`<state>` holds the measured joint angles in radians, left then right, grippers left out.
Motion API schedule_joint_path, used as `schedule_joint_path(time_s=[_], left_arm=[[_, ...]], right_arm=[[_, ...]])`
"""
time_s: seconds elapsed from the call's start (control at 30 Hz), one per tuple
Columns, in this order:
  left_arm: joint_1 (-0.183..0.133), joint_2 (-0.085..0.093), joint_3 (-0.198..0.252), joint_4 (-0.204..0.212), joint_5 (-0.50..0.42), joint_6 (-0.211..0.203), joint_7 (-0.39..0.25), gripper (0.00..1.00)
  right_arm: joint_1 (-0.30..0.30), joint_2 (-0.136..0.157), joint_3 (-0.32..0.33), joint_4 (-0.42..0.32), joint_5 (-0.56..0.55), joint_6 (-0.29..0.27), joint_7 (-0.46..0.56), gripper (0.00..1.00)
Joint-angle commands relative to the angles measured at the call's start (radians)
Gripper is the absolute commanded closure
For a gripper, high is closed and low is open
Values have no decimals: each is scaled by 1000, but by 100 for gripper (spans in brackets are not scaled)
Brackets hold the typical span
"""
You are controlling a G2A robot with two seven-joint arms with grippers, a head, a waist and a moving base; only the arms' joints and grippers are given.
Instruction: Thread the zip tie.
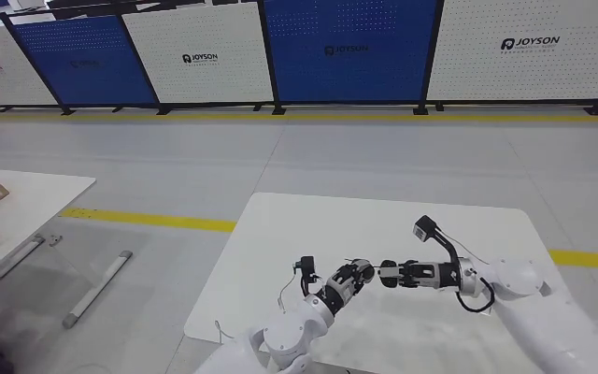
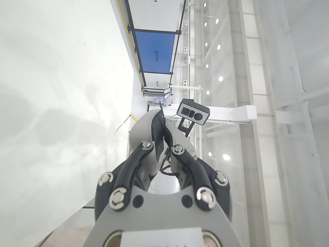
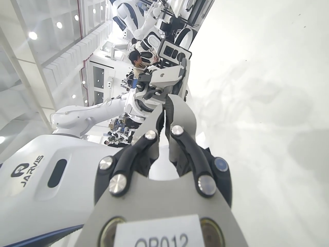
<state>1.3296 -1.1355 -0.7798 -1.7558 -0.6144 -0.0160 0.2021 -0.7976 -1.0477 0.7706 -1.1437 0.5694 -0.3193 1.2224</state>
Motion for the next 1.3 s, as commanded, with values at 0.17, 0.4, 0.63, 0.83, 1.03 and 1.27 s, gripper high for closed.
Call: schedule_joint_path(time_s=[0.17,0.4,0.63,0.83,1.03,1.27], left_arm=[[10,-9,-11,4,6,-2,3,100],[10,-9,-11,4,6,-2,3,0],[10,-9,-11,4,6,-2,3,0],[10,-9,-11,4,6,-2,3,0],[4,-13,-24,56,207,-132,35,0],[19,-11,-29,84,233,-141,-30,0]], right_arm=[[0,-8,8,9,-7,2,5,100],[-4,-11,23,14,-24,7,8,100],[-6,-10,31,14,-35,10,16,100],[-6,-10,31,14,-35,10,16,100],[-37,-6,58,-11,7,36,27,100],[-41,-5,76,5,66,82,66,100]])
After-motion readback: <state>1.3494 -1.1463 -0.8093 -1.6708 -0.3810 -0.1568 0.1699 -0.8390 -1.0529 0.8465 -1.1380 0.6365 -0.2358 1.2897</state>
